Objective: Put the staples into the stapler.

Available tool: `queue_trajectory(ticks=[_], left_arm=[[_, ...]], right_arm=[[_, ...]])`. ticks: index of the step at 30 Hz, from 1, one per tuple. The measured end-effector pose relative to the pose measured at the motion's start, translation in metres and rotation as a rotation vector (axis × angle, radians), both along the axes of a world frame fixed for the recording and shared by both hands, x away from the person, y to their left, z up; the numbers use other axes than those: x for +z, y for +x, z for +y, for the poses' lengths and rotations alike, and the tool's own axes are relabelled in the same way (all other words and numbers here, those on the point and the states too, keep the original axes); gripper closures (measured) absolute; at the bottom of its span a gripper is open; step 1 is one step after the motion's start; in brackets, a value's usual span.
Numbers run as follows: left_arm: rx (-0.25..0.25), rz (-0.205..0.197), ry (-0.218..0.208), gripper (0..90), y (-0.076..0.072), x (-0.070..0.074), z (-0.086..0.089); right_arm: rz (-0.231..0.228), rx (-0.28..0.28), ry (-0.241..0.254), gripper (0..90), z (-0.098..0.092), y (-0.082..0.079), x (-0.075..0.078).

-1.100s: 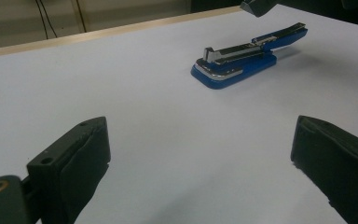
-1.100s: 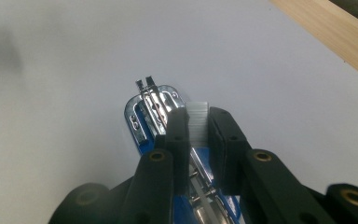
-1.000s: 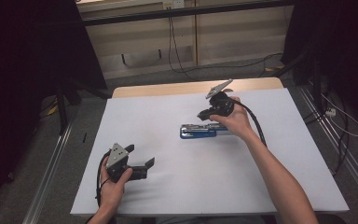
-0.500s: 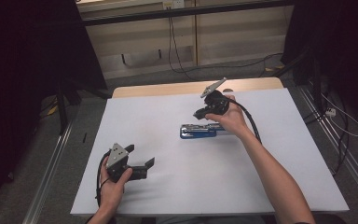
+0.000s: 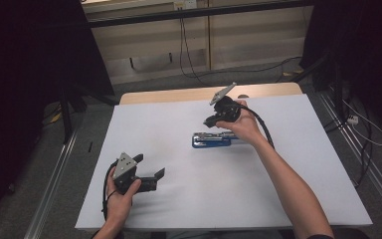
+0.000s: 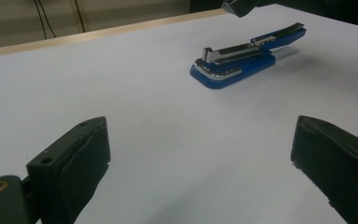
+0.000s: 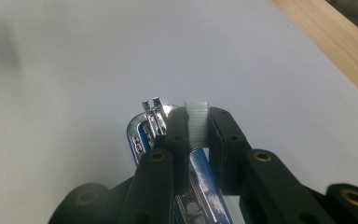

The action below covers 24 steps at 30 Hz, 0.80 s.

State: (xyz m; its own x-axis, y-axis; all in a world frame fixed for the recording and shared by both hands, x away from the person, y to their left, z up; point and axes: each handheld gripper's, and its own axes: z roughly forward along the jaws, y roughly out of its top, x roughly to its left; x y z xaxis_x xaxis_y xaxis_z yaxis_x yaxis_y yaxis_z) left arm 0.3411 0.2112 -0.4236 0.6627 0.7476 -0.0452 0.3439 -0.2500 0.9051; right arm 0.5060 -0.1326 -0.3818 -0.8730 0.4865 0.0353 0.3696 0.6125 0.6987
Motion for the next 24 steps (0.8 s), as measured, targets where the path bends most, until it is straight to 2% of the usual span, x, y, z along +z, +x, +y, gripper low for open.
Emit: queue_trajectory(ticks=[3, 12, 18, 24], left_arm=[[0.001, 0.002, 0.001, 4.7, 0.0, 0.0, 0.0], [0.0, 0.0, 0.0, 4.7, 0.0, 0.0, 0.0], [0.001, -0.001, 0.0, 4.7, 0.0, 0.0, 0.0], [-0.001, 0.0, -0.001, 4.7, 0.0, 0.0, 0.0]], right_arm=[[0.008, 0.003, 0.013, 79.5, 0.002, 0.0, -0.001], [-0.011, 0.008, 0.035, 79.5, 0.005, 0.001, -0.002], [0.009, 0.074, 0.044, 79.5, 0.009, -0.001, -0.005], [-0.001, 0.133, 0.007, 79.5, 0.015, -0.001, -0.009]])
